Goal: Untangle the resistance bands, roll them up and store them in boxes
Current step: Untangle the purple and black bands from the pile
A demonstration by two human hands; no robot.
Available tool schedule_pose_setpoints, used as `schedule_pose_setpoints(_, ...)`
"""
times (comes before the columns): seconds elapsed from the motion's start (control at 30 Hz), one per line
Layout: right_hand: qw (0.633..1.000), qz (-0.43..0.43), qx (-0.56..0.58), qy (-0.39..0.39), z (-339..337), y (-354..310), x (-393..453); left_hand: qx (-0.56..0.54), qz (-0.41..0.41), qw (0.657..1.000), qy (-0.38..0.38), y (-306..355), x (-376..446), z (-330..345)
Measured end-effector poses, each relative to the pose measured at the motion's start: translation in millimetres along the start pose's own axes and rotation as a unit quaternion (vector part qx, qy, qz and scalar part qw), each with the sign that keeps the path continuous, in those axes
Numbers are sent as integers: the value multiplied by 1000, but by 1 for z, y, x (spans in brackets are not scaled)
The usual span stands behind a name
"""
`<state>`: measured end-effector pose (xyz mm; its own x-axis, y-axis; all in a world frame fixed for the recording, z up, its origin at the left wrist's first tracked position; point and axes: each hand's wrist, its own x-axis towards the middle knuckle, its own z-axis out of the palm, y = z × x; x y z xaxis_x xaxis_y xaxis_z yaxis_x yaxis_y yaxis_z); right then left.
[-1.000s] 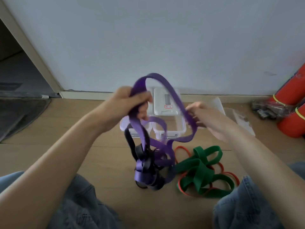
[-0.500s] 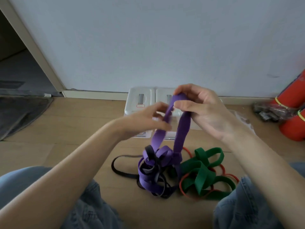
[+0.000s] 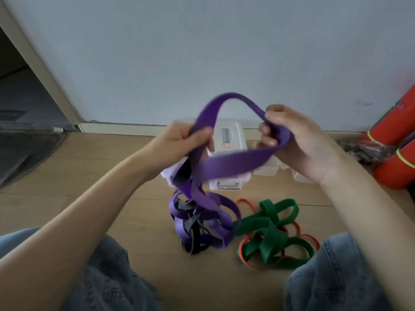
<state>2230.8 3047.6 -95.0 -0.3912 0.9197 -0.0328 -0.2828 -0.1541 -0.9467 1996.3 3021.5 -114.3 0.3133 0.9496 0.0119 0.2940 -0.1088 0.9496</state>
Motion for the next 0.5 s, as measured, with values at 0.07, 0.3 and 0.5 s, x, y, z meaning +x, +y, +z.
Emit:
schedule_pose_setpoints(0.07, 987, 41, -142, 64, 0, 13, 0, 242, -93, 963, -73, -16, -4, 6)
schedule_pose_setpoints(0.3, 844, 79, -529, -37, 0, 24, -4, 112, 1, 994, 6, 5, -4, 11)
schedule_pose_setpoints(0.5, 877, 51, -474, -61, 11, 36, -1, 127, 16, 991, -40, 17, -3, 27)
